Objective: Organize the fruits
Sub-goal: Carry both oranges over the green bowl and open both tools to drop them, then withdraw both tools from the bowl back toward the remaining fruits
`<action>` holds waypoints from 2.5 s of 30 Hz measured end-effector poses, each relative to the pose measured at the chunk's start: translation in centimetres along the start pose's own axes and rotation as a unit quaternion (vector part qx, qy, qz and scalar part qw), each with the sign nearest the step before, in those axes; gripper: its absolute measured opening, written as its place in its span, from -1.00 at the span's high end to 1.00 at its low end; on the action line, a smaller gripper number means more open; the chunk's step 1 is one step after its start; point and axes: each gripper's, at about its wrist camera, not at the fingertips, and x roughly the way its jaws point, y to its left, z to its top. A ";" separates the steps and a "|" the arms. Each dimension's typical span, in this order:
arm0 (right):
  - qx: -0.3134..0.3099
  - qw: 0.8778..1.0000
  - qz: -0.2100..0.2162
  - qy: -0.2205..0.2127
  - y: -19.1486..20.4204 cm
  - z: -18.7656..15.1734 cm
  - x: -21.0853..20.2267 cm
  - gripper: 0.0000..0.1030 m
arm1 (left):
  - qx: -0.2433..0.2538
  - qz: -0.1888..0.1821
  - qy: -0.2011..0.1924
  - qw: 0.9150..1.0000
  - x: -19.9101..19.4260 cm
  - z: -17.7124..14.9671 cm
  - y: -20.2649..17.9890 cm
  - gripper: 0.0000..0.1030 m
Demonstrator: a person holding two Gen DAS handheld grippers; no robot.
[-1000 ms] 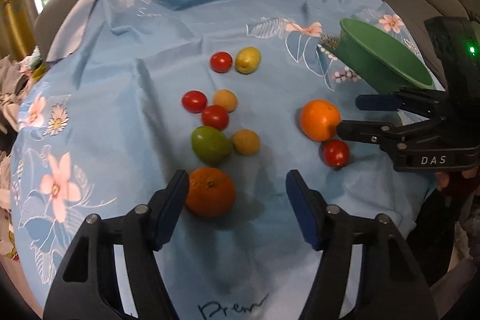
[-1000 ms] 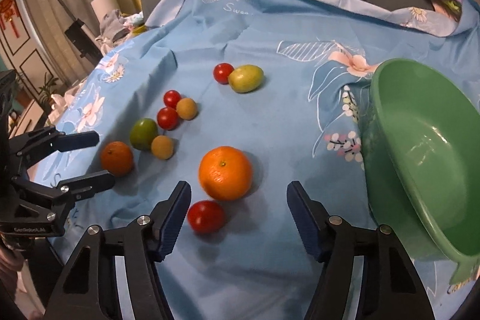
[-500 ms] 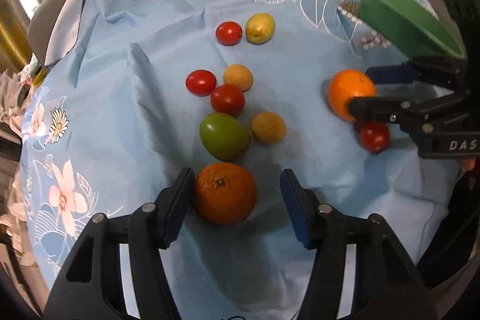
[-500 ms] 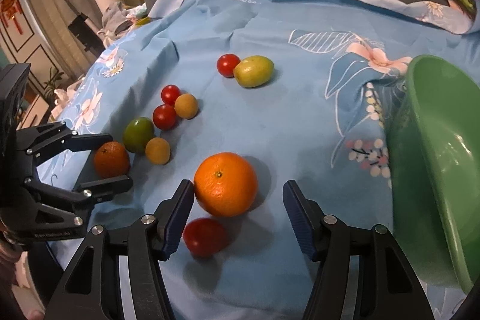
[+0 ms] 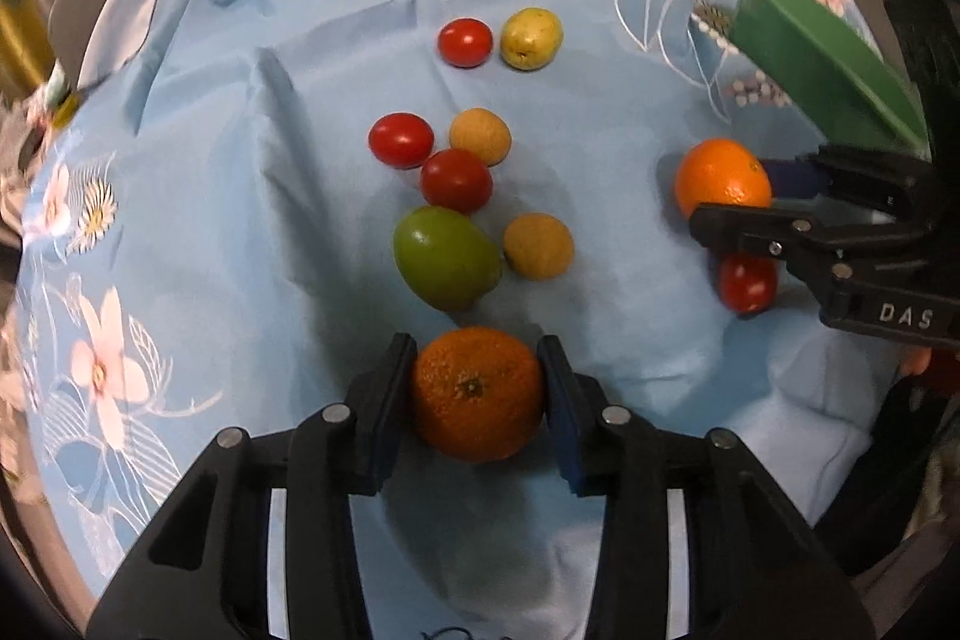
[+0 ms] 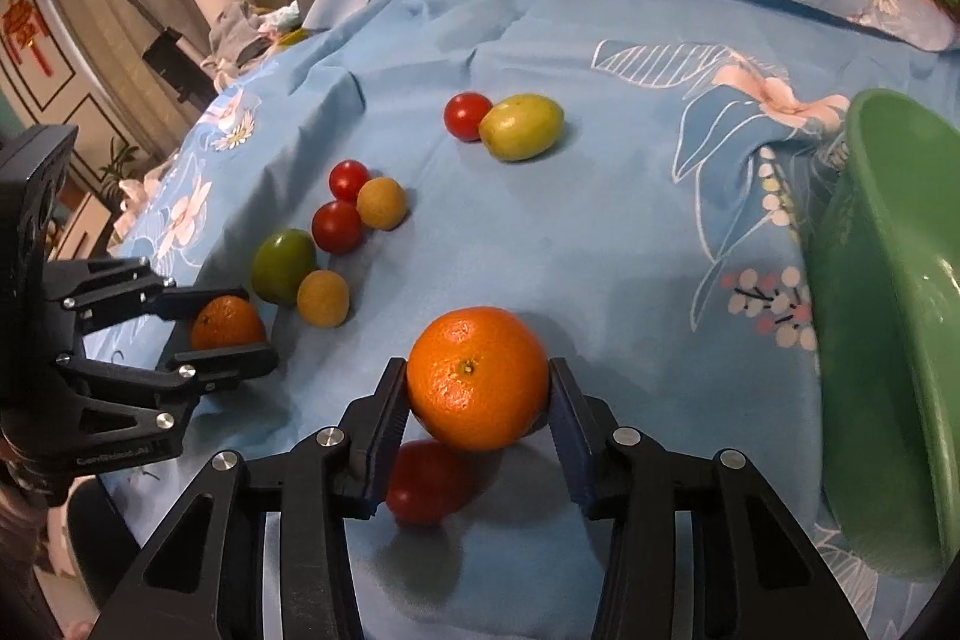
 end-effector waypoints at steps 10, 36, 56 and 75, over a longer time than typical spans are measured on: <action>0.040 0.995 0.009 -0.092 -2.1 0.0 -7.0 0.09 | -0.016 -0.042 -0.060 0.997 -4.4 3.2 -3.3 0.20; 0.152 0.973 -0.111 -0.130 -13.5 -4.6 -13.9 0.09 | 0.121 -0.123 -0.066 0.983 -0.9 13.7 -20.4 0.20; 0.110 0.977 -0.074 -0.168 -7.3 -4.7 -16.5 0.09 | -0.087 -0.219 -0.126 0.964 -7.5 8.2 -10.7 -0.98; 0.035 0.987 -0.037 -0.154 0.3 -4.7 -15.5 0.09 | -0.167 -0.266 -0.272 0.910 -15.1 -0.6 -4.7 -0.99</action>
